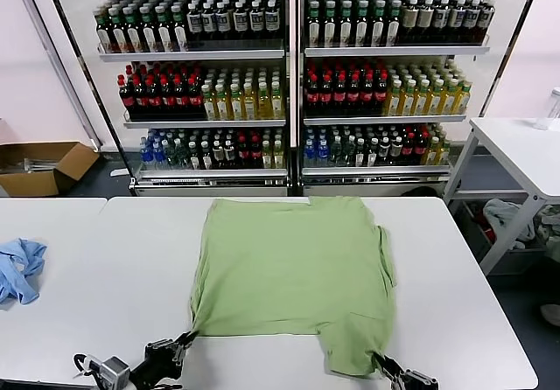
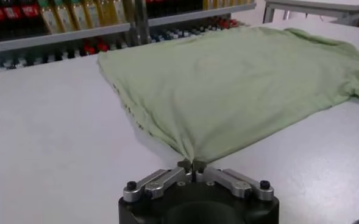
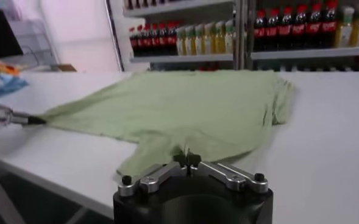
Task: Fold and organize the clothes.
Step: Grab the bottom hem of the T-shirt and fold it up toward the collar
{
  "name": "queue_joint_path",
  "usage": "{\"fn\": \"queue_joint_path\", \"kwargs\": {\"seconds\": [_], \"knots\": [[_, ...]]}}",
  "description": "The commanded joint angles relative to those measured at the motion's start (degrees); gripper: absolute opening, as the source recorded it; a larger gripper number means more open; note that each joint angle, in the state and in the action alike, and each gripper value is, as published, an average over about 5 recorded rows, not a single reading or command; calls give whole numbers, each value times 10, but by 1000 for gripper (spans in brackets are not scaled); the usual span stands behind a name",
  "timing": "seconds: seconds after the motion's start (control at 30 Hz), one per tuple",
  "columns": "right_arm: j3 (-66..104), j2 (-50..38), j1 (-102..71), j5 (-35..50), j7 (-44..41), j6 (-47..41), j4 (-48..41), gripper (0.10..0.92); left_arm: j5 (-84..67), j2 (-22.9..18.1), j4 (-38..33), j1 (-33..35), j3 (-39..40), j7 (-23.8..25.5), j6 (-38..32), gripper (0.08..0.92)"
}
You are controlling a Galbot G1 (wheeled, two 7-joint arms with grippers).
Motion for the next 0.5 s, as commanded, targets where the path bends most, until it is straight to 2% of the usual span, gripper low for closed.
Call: {"fn": "queue_joint_path", "kwargs": {"seconds": [0.03,0.2,0.5], "knots": [[0,0,83,74,7,13,-15,107,-52,9,-26,-44,-16,5,-7,85],[-18,3,189,90,20,-7,-51,107,-106,33,13,-102,-7,7,6,85],[-87,5,358,78,49,-29,-154,107,-170,68,127,-232,52,7,25,85]]}}
